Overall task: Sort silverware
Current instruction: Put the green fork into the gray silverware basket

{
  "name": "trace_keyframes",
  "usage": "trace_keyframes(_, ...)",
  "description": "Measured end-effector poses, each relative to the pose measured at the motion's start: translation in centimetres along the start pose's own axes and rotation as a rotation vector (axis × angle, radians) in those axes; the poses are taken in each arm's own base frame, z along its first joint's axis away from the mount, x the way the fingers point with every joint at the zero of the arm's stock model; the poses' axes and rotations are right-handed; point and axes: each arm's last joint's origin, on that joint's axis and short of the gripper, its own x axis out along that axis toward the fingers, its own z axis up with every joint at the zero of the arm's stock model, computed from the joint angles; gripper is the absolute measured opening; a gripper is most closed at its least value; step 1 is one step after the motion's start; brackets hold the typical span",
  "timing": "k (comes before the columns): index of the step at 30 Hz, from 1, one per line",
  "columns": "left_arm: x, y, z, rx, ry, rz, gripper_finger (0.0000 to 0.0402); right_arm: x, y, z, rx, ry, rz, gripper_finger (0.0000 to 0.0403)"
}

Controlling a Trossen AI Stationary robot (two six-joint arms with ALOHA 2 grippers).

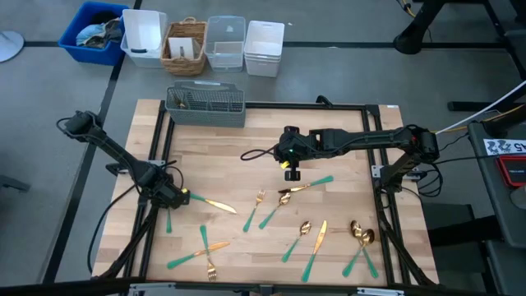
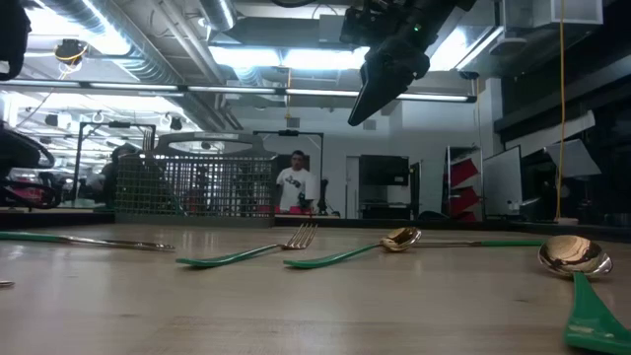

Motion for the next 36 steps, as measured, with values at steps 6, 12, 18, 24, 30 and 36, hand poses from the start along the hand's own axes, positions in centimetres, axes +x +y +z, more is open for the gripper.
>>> trace_keyframes(6,0.0,0.1,0.0,0.066,0.022,0.021,0.0101,0.0,0.0,0.0,0.0,0.0,0.0,0.0115)
trace_keyframes(12,0.1,-0.2,-0.2,0.016,0.047,-0.01,0.0091,0.0,0.0,0.0,-0.002,0.0,0.0,0.0115)
trace_keyframes(18,0.1,-0.3,-0.3,0.032,0.051,-0.025,0.0039,0.0,0.0,0.0,-0.028,0.0,0.0,0.0115)
trace_keyframes(24,0.1,-0.5,-0.3,0.05,0.032,-0.051,0.0007,0.0,0.0,-0.1,-0.029,0.011,0.003,0.0115)
trace_keyframes(30,0.1,-0.6,-0.3,0.085,0.024,-0.071,0.0004,0.0,0.1,-0.3,-0.031,0.026,0.006,0.0115)
trace_keyframes(36,0.0,-1.0,-0.5,0.13,0.027,-0.138,0.0007,0.0,0.0,-0.2,-0.031,0.028,-0.01,0.0115)
